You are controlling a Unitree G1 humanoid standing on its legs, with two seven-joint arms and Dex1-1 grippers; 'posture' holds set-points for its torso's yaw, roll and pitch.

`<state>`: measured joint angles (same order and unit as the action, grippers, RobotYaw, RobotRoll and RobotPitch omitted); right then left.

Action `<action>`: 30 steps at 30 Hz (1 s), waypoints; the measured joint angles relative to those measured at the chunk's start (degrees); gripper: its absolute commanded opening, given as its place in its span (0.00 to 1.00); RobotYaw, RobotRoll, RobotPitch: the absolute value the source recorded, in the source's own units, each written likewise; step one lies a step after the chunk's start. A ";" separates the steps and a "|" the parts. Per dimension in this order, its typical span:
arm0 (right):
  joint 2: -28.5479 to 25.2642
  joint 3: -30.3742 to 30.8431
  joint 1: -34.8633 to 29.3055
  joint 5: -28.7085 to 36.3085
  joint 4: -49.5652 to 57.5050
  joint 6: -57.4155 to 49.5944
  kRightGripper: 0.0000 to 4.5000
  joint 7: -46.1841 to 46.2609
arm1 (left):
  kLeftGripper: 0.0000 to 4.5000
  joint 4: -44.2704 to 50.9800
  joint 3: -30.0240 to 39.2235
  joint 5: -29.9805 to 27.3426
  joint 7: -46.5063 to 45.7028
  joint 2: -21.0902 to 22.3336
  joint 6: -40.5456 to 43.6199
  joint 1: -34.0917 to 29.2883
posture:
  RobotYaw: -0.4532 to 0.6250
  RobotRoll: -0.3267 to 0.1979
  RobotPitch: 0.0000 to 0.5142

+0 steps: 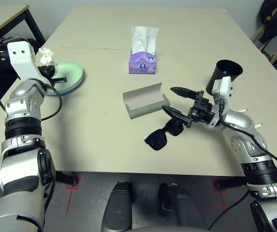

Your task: Organize and tidy the items on the table.

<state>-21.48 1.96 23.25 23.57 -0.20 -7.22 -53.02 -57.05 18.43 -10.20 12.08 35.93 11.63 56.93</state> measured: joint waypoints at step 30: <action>-5.79 5.27 10.52 -5.93 -0.38 -11.55 1.00 1.48 | 1.00 44.33 -10.10 -15.47 48.77 -0.85 7.86 -27.32 | 0.64 0.62 0.26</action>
<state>-27.27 7.24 33.77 17.64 -0.57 -18.77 -51.54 -12.72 8.33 -25.68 60.86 35.08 19.50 29.61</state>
